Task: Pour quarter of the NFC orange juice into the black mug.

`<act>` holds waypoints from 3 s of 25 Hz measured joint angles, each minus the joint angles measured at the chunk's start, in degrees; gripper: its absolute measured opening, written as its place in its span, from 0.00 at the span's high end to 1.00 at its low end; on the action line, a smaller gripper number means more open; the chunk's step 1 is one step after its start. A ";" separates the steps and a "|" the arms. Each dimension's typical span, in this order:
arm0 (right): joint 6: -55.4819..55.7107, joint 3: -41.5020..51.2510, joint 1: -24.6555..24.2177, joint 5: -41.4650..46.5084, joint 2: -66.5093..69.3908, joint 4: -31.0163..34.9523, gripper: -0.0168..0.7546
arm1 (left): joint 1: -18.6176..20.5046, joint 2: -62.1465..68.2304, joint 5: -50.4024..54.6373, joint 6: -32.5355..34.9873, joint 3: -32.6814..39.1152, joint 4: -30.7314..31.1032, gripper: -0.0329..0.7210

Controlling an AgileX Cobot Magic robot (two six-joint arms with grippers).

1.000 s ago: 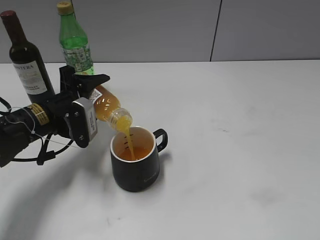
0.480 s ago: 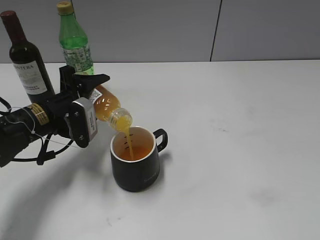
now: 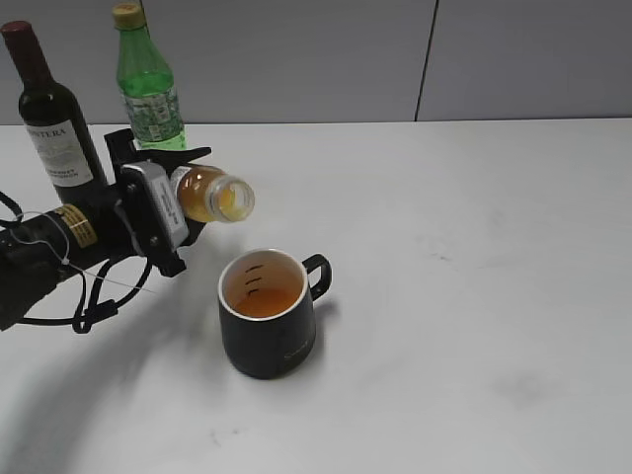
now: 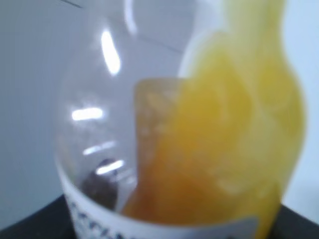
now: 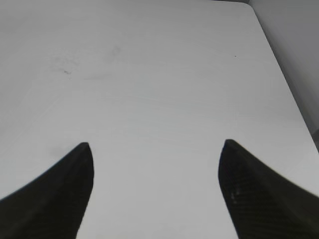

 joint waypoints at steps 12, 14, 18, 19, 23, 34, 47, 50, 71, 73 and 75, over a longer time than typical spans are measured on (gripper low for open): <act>0.00 0.00 0.00 0.00 0.00 0.00 0.21 | 0.00 0.00 -0.16 -46.78 0.00 1.30 0.33; 0.00 0.00 0.00 0.00 0.00 0.00 0.22 | 0.00 0.00 -0.16 -51.09 0.00 1.52 0.33; 0.00 0.00 0.00 0.00 0.00 0.00 0.22 | 0.00 0.00 -0.22 -58.33 0.00 1.47 0.33; 0.00 0.00 0.00 0.00 0.00 0.00 0.22 | 0.00 0.00 -0.27 -59.57 0.00 1.34 0.33; 0.00 0.00 0.00 0.00 0.00 0.00 0.22 | 0.00 0.00 -0.27 -62.94 0.00 -0.05 0.33; 0.00 0.00 0.00 0.00 0.00 0.00 0.22 | 0.00 0.00 0.11 -68.25 -2.68 -0.72 0.33; 0.00 0.00 0.00 0.00 0.00 0.00 0.22 | -2.04 0.72 5.85 -68.25 -7.68 0.20 0.33; 0.00 0.00 0.00 0.00 0.00 0.00 0.22 | -3.16 2.78 5.84 -68.25 -9.07 0.06 0.33; 0.00 0.00 0.00 0.00 0.00 0.00 0.22 | -3.90 14.43 6.17 -68.25 -19.10 -1.22 0.33; 0.00 0.00 0.00 0.00 0.00 0.00 0.22 | -3.90 14.43 6.17 -68.25 -19.16 -1.38 0.33; 0.00 0.00 0.00 0.00 0.00 0.00 0.22 | -3.90 14.43 6.17 -68.25 -19.28 -1.50 0.31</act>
